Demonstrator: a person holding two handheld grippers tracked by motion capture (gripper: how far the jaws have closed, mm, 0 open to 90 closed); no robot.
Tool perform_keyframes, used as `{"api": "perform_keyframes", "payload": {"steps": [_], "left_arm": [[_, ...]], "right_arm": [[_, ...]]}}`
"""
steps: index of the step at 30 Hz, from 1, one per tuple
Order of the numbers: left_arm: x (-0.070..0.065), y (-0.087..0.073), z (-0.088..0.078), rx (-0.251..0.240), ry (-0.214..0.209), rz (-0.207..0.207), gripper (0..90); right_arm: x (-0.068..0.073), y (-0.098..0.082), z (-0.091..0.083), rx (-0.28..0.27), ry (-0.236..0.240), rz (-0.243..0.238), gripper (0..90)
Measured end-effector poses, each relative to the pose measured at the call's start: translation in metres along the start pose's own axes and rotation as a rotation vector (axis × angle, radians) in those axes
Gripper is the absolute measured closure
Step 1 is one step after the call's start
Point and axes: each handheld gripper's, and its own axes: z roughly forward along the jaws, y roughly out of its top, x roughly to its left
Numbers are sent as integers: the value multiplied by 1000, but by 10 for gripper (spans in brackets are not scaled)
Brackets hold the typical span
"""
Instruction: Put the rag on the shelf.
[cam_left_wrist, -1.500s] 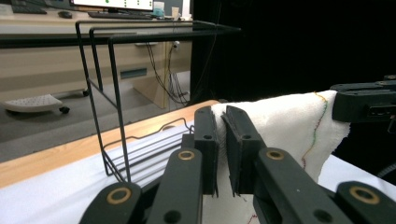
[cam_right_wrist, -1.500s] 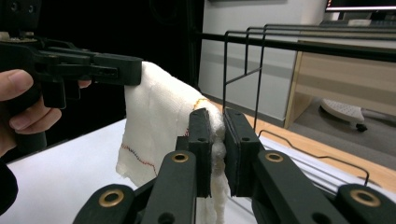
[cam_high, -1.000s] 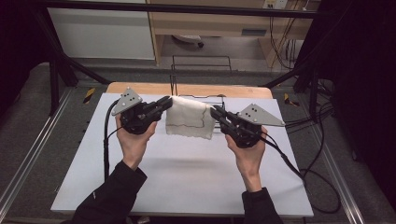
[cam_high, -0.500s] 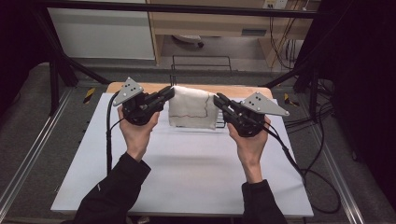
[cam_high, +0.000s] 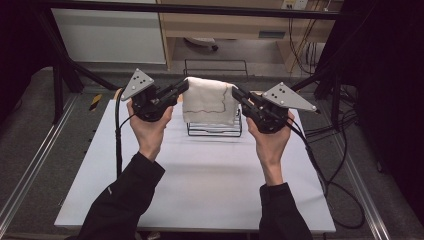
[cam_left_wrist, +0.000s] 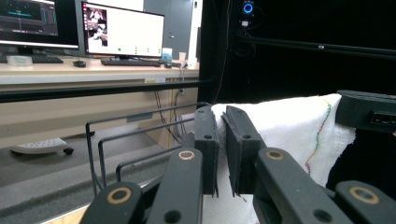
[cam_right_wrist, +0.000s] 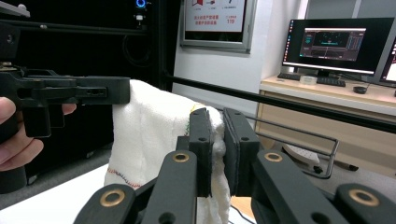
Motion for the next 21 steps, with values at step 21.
{"api": "perform_keyframes", "payload": {"steps": [21], "left_arm": [[2, 29, 14, -51, 12, 11, 838]], "right_arm": [[-14, 28, 11, -42, -26, -25, 831]]}}
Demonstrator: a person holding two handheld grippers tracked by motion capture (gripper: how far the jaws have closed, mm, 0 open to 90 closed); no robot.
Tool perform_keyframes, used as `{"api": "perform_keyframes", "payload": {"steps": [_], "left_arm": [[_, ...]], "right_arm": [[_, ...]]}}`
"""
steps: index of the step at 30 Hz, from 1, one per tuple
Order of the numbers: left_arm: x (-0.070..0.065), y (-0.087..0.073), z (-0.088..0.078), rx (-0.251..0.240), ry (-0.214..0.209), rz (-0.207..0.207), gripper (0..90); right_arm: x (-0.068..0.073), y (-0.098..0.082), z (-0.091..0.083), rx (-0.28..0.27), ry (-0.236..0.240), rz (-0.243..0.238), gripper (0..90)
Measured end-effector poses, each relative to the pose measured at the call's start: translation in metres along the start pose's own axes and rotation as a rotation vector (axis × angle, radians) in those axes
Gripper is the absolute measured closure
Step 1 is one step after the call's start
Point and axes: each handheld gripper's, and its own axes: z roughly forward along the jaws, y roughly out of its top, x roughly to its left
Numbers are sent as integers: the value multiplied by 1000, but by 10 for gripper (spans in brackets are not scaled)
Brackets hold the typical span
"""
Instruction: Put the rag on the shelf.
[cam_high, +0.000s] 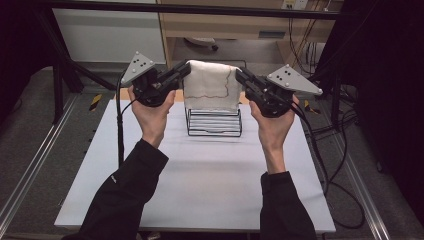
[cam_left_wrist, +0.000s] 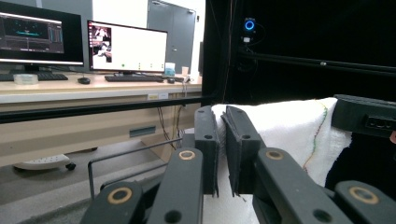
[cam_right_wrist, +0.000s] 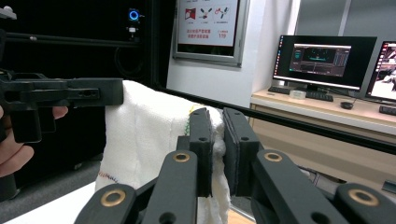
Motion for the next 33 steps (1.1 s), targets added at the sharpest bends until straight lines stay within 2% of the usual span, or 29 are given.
{"api": "perform_keyframes", "payload": {"steps": [7, 19, 23, 29, 33], "left_arm": [[2, 11, 6, -5, 7, 16, 838], [7, 28, 15, -29, 6, 10, 838], [8, 32, 20, -28, 17, 21, 838], [17, 38, 29, -32, 21, -4, 838], [20, 40, 34, -24, 30, 10, 838]], "right_arm": [[-5, 8, 7, -8, -8, -1, 831], [-13, 31, 17, -29, -27, -25, 831], [-16, 35, 22, -28, -37, -25, 831], [-21, 39, 31, -24, -40, -25, 831], [-25, 41, 38, -19, -46, -29, 831]]}}
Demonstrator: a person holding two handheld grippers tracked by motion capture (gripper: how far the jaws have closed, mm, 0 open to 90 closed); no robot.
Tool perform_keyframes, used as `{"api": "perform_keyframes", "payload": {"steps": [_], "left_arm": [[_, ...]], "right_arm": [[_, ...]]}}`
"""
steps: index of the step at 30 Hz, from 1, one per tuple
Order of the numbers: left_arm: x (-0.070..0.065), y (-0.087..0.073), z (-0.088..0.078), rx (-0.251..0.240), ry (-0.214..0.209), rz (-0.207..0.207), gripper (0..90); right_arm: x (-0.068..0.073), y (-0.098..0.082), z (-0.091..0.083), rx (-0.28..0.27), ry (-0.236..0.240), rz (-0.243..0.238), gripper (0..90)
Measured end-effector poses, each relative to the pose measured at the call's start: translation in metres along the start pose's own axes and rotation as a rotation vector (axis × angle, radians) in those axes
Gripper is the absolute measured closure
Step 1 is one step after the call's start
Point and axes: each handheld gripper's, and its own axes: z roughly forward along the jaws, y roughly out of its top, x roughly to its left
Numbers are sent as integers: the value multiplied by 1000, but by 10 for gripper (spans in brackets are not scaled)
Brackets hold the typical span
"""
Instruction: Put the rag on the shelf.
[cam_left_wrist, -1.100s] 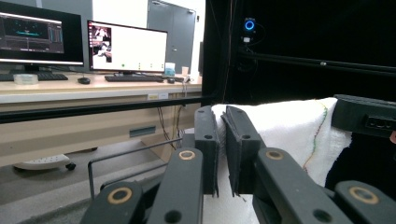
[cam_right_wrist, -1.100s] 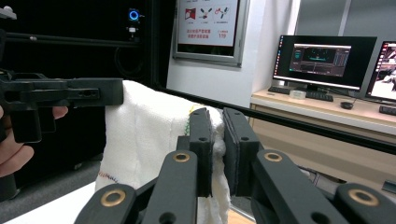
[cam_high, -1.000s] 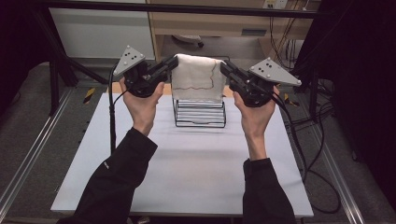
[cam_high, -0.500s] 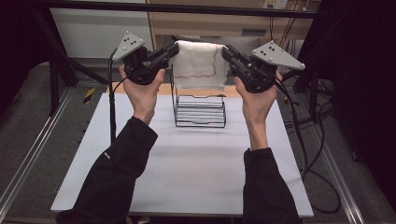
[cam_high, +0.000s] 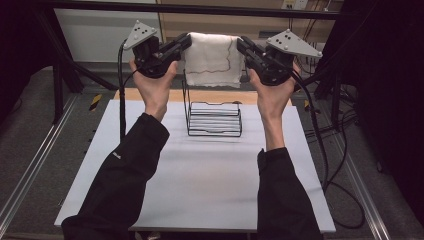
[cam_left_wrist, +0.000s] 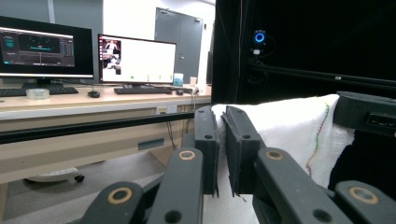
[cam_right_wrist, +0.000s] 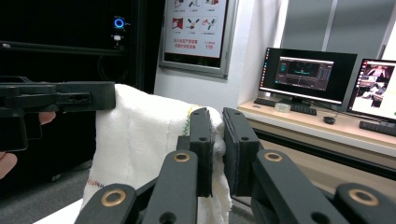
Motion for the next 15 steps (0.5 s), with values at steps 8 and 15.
{"api": "perform_keyframes", "payload": {"steps": [8, 15], "left_arm": [[10, 1, 10, 6, 15, 6, 838], [21, -2, 17, 16, 33, -4, 838]], "right_arm": [[-6, -3, 14, 6, -2, 14, 831], [-9, -6, 28, 20, 3, 9, 831]]}}
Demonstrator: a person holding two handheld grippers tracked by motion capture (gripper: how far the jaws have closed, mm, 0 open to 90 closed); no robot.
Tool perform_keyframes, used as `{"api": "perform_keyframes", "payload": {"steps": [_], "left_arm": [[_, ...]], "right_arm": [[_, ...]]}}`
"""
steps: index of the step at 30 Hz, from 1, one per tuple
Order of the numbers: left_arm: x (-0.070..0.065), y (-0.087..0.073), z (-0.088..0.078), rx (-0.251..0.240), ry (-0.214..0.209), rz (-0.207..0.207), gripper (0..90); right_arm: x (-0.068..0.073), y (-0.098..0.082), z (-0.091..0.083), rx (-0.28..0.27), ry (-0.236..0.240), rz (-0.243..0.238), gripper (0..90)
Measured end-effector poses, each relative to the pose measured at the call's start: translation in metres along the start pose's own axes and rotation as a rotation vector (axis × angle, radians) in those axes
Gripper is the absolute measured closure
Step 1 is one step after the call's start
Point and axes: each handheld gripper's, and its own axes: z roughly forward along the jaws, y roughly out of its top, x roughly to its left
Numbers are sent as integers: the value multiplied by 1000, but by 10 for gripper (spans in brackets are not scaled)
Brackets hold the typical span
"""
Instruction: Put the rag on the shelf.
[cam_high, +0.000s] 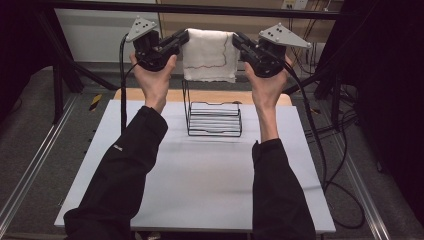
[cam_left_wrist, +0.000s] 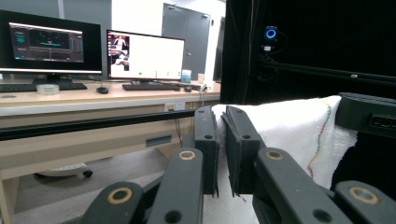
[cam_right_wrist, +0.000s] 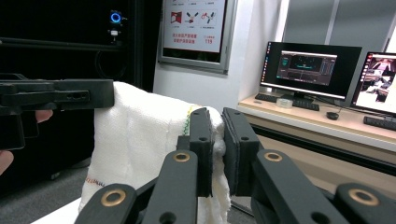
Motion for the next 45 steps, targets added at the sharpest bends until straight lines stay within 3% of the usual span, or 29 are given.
{"api": "perform_keyframes", "payload": {"steps": [19, 45], "left_arm": [[19, -12, 17, 25, 19, -26, 838], [7, -35, 33, 83, 7, 14, 838]], "right_arm": [[-11, -11, 29, 44, -2, 3, 831], [-26, -35, 21, 95, -22, 11, 832]]}}
